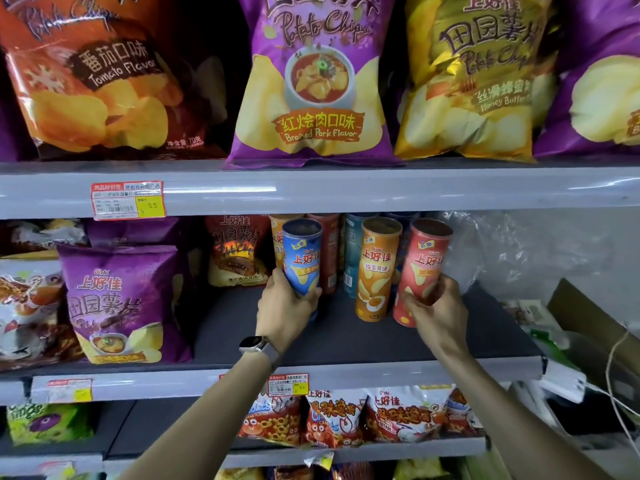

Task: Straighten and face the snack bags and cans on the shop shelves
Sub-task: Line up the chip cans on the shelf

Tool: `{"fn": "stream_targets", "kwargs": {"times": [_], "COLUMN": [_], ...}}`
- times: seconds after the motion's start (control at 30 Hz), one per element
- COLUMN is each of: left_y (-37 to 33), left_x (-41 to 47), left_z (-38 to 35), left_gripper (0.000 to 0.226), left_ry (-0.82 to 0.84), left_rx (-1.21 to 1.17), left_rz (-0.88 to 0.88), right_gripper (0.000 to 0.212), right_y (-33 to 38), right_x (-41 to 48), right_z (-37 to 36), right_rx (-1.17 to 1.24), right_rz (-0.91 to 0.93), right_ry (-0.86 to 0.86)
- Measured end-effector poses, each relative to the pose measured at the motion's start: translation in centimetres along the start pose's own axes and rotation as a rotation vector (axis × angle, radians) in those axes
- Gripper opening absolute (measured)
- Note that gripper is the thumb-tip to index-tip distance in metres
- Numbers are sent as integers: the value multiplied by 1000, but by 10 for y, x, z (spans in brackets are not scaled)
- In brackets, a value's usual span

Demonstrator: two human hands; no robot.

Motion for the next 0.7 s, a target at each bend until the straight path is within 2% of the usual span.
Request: {"fn": "stream_targets", "kwargs": {"times": [0.27,0.5,0.7], "left_y": [51,62,68], "left_x": [-9,-12,-14], "left_z": [45,35,28], "left_gripper": [45,43,58], "left_ry": [-142,-171,-182], "left_rx": [-44,-137,-92], "left_rz": [12,-98,-125], "right_gripper": [59,66,68], "right_y": [12,40,53], "right_x": [-54,-84,-80], "right_z": [18,-50,-111], "right_rx": [133,168,165], "right_rz": [57,117,143], "right_ry": [27,162,169]}}
Point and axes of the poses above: each hand's wrist, its own x-axis towards the middle knuckle, its own z-axis out of the back of the hand, y = z × x, the point moved 7 cm from there along x, towards the middle knuckle, and after that the axes turned 3 degrees about z, right-handed, at the moved point
